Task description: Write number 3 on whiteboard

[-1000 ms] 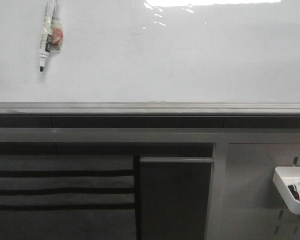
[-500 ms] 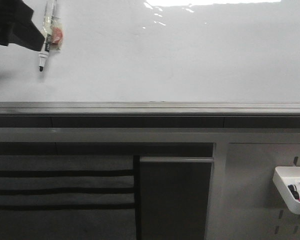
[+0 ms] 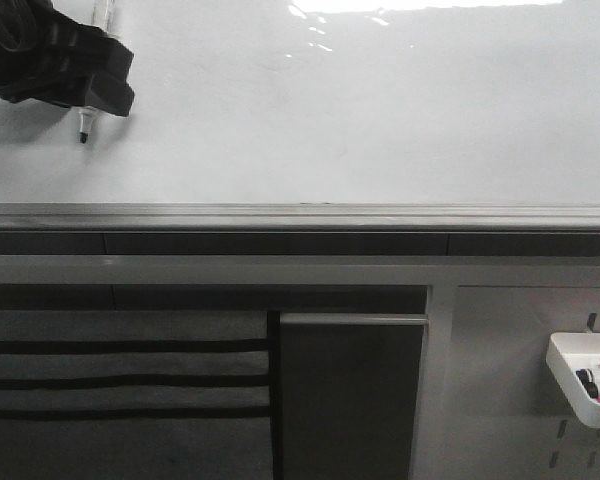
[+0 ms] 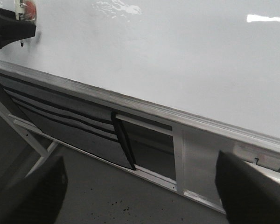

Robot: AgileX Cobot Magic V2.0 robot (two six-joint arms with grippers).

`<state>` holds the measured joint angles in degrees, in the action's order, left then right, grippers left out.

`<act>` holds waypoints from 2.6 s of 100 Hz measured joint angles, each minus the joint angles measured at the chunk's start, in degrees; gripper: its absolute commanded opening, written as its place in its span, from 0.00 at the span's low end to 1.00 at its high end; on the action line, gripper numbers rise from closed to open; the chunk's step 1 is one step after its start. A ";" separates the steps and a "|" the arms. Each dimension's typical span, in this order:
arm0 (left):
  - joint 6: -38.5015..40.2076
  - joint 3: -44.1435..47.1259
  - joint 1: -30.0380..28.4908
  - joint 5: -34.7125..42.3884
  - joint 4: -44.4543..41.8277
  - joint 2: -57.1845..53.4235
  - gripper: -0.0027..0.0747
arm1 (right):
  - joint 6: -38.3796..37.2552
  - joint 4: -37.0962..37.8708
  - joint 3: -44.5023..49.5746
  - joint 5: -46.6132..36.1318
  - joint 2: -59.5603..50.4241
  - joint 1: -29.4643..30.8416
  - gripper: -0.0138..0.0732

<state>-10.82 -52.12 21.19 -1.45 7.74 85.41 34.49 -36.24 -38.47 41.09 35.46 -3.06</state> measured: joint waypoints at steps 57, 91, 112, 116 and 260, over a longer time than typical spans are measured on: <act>-0.46 -2.66 0.00 -14.11 -4.75 -4.77 0.01 | 0.00 -0.78 -3.14 7.46 1.76 0.00 0.83; -29.96 -6.69 1.79 -47.42 8.70 -16.93 0.01 | 14.63 -10.03 -14.16 21.25 18.79 -10.12 0.83; -42.13 -6.69 6.18 -58.53 19.37 -20.75 0.01 | 16.64 -6.32 -24.04 21.92 31.58 -22.99 0.83; -42.71 -6.73 7.28 -59.69 19.90 -20.88 0.01 | 16.79 -4.57 -26.18 21.92 33.31 -25.33 0.83; -44.39 -6.73 12.24 -61.39 20.09 -20.96 0.45 | 20.93 0.72 -43.29 22.47 49.62 -39.93 0.15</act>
<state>-55.21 -58.86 33.44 -62.84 27.83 64.45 55.42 -35.52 -81.76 63.56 85.08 -42.99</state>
